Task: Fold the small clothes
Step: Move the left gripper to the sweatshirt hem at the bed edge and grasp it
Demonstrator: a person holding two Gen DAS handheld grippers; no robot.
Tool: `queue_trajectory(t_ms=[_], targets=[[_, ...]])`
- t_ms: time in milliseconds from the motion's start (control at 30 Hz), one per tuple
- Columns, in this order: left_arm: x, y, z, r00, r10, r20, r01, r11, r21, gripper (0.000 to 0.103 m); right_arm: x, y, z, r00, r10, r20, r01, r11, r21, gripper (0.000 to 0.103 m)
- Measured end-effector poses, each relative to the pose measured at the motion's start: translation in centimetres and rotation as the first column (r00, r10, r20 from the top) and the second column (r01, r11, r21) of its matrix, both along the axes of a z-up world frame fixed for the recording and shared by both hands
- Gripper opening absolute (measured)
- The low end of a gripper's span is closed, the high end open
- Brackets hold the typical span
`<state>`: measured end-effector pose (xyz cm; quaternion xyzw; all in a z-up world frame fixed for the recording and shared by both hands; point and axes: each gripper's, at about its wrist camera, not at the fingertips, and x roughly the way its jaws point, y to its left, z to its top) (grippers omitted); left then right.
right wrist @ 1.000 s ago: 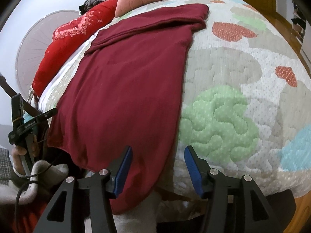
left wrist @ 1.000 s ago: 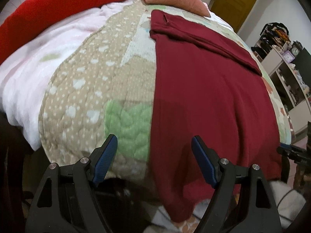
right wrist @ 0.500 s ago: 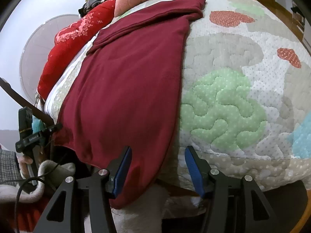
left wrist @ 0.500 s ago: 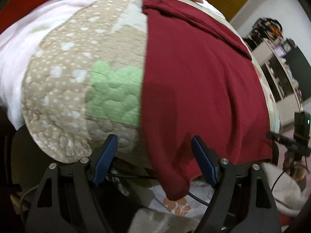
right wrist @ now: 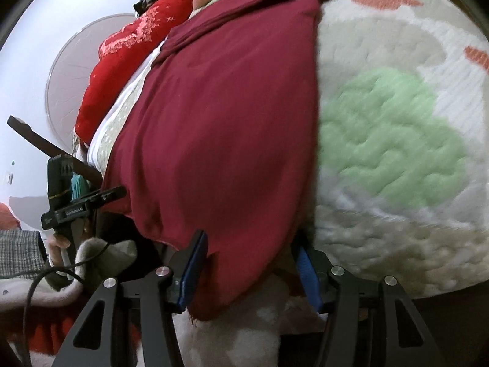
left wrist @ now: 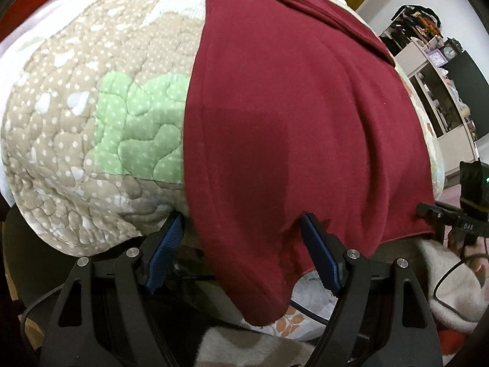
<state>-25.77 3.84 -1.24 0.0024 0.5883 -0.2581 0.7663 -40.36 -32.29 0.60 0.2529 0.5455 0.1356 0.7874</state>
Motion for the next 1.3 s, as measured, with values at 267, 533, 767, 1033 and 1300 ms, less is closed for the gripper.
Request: queue_trajectory(t_ms=[267,533,767,1033,1300], targets=[[0.4,0.4,0.5,1.000,0.013,-0.021,-0.015,0.997,-0.074,0.036,0.0,0.8,1.0,0.996,0.000,0.088,-0.004,0.999,0.046,0.024],[0.0,0.7,4.1,1.000,0.003,0.021,0.000,0.984,-0.179,0.012,1.3,0.2,5.7,0.965,-0.003,0.263,-0.028,0.993,0.114,0.022],[1.5,0.0,5.6,0.999,-0.010,0.050,0.019,0.984,-0.177,0.009,2.5,-1.2,6.6,0.954,-0.033,0.299,-0.004,0.992,0.124,0.022],[1.7,-1.5,4.1,0.998,-0.042,0.048,0.048,0.992,-0.120,0.009,1.7,-2.4,4.7,0.989,-0.051,0.141,0.031,0.990,0.136,0.036],[1.0,-1.0,3.7,0.999,-0.018,0.042,0.022,0.993,-0.116,0.009,1.7,-0.1,6.6,0.993,-0.033,0.111,0.021,0.994,0.111,0.059]])
